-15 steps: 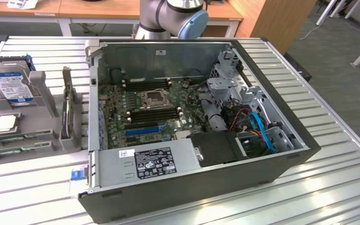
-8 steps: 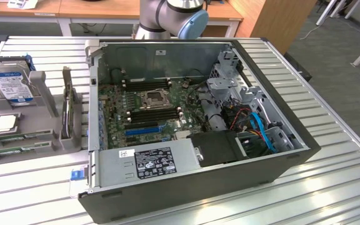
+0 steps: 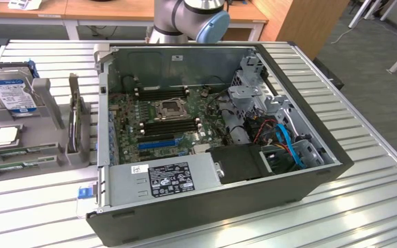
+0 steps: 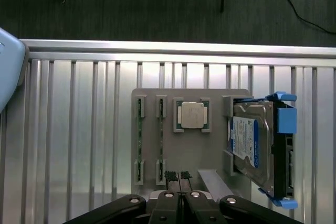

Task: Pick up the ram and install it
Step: 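Pick up the ram and move it above insertion slot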

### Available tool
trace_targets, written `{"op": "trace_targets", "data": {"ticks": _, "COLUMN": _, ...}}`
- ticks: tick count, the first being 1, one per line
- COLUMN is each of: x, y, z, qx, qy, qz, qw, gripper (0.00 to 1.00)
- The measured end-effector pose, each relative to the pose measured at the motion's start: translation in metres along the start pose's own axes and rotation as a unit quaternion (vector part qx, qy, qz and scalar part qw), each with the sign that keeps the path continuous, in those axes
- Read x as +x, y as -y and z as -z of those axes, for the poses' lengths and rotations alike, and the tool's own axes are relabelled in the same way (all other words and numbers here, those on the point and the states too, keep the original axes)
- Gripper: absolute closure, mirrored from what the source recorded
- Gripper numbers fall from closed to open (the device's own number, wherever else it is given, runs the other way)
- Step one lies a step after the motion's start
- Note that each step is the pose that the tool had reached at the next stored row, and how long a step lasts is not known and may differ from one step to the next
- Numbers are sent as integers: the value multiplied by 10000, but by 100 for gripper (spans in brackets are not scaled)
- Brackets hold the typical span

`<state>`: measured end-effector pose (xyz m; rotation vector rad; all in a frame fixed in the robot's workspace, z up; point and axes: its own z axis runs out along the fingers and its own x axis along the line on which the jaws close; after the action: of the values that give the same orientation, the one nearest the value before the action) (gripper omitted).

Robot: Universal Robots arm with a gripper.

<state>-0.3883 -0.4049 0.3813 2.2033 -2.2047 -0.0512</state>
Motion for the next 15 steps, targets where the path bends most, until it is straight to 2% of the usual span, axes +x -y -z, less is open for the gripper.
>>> {"op": "trace_targets", "data": {"ticks": 10, "x": 0, "y": 0, "z": 0, "qx": 0, "qy": 0, "qz": 0, "qw": 10000, "gripper": 89}}
{"op": "trace_targets", "data": {"ticks": 13, "x": 0, "y": 0, "z": 0, "qx": 0, "qy": 0, "qz": 0, "qw": 10000, "gripper": 71}}
{"op": "trace_targets", "data": {"ticks": 15, "x": 0, "y": 0, "z": 0, "qx": 0, "qy": 0, "qz": 0, "qw": 10000, "gripper": 71}}
